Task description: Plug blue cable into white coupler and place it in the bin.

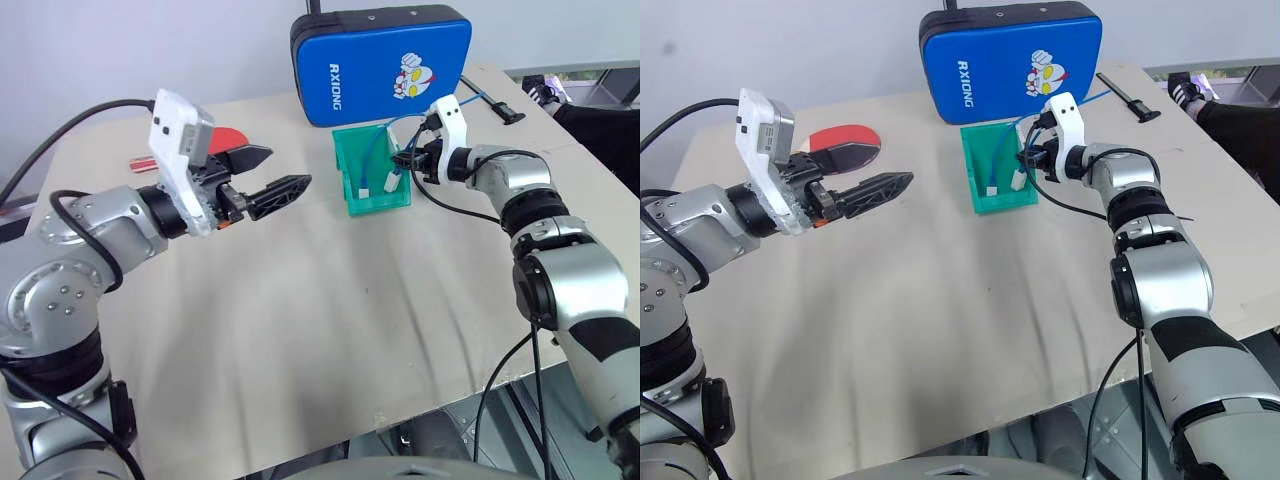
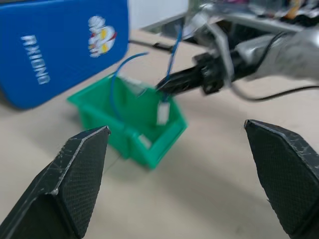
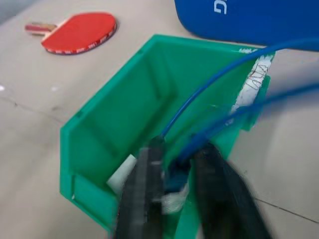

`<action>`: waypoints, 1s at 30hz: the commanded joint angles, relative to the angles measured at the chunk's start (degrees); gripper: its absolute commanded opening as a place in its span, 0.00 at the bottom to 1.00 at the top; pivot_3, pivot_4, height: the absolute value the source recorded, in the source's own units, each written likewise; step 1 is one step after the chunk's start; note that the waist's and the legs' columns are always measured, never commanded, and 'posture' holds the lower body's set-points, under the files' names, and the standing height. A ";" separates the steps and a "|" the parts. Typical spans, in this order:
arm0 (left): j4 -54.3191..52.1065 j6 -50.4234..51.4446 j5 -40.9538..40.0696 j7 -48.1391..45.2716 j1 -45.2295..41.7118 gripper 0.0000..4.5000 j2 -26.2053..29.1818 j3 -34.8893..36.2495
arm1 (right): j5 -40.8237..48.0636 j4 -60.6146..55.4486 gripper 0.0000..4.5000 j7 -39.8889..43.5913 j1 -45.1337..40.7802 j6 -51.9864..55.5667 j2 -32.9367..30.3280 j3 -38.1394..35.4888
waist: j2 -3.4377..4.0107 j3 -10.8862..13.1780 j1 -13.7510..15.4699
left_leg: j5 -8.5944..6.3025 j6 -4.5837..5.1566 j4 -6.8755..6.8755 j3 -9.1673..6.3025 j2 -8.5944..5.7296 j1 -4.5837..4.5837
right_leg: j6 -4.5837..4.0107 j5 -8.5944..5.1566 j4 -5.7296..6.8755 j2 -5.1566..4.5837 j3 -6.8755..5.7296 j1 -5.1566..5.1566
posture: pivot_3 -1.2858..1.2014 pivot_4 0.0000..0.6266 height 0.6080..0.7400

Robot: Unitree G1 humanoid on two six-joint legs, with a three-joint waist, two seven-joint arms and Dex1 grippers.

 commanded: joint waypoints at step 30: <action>-1.56 -47.45 38.98 -3.30 45.95 1.00 -10.16 -16.03 | 13.04 -74.16 0.99 17.44 76.04 -7.83 -16.95 -10.94 | 0.37 0.13 3.37 | -0.06 0.10 -1.08 0.26 -0.01 0.39 | -0.16 0.86 -0.88 0.05 0.15 0.06 | 0.52 0.24 1.00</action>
